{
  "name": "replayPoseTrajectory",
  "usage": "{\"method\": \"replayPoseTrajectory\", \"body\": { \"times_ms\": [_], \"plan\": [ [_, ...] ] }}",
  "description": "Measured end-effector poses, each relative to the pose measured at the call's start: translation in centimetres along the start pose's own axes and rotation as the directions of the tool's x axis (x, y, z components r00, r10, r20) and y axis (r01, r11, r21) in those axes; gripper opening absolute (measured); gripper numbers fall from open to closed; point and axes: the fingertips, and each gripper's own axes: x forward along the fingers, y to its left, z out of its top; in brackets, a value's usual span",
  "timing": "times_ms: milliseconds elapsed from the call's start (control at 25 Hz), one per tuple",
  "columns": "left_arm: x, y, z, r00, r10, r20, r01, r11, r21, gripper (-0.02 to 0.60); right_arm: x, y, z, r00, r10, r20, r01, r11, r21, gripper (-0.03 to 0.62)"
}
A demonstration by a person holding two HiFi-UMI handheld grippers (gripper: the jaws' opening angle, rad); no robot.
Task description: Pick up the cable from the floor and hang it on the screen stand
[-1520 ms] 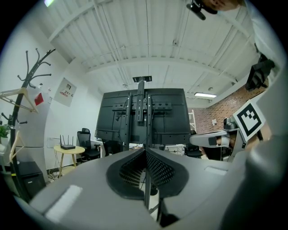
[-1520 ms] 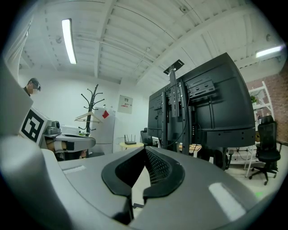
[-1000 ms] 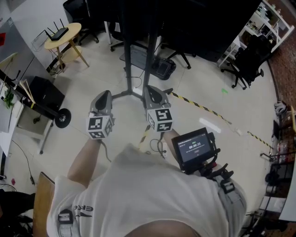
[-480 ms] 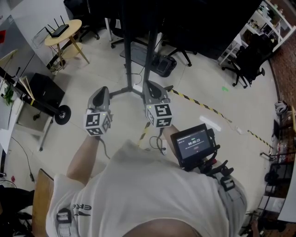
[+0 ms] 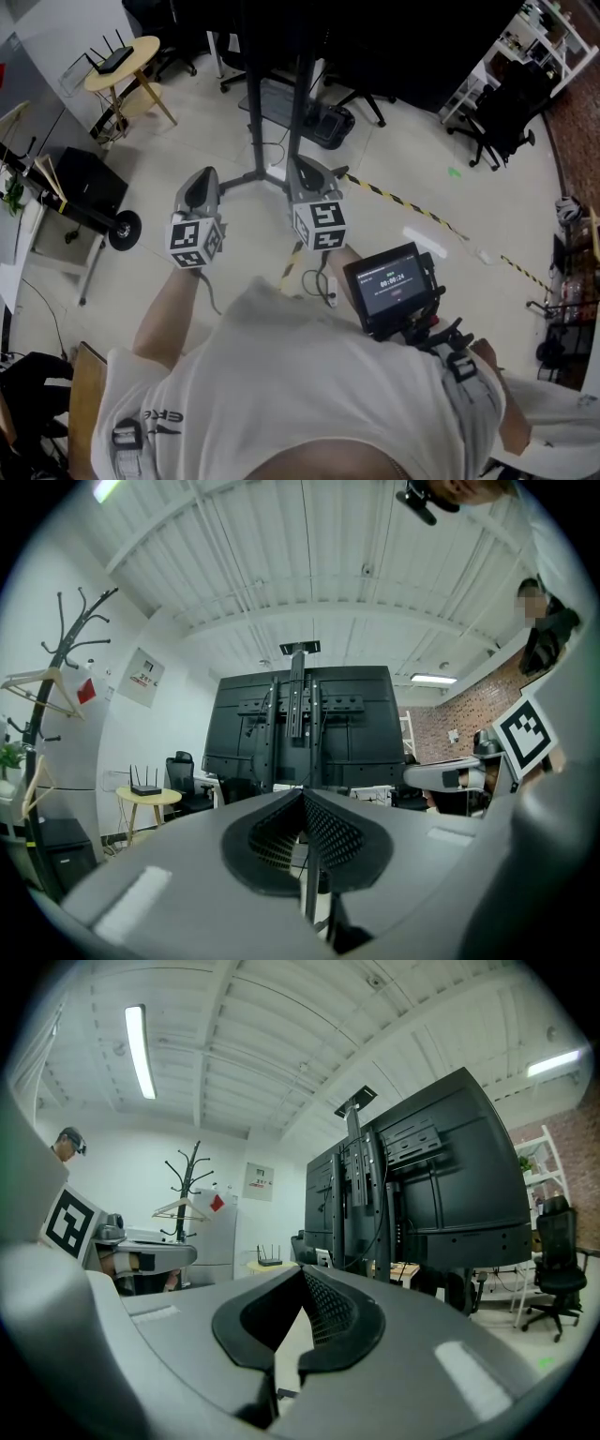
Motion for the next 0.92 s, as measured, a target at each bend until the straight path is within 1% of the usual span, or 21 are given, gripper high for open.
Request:
{"method": "replayPoseTrajectory", "body": {
  "times_ms": [640, 920],
  "plan": [
    [0.0, 0.2, 0.6, 1.0, 0.007, 0.008, -0.007, 1.0, -0.007, 0.003, 0.2, 0.2, 0.3, 1.0, 0.005, 0.0, -0.005, 1.0, -0.003, 0.011],
    [0.8, 0.0, 1.2, 1.0, 0.002, 0.024, -0.002, 1.0, -0.005, 0.003, 0.8, 0.0, 0.9, 1.0, 0.01, 0.012, -0.01, 1.0, -0.016, 0.011]
  ]
}}
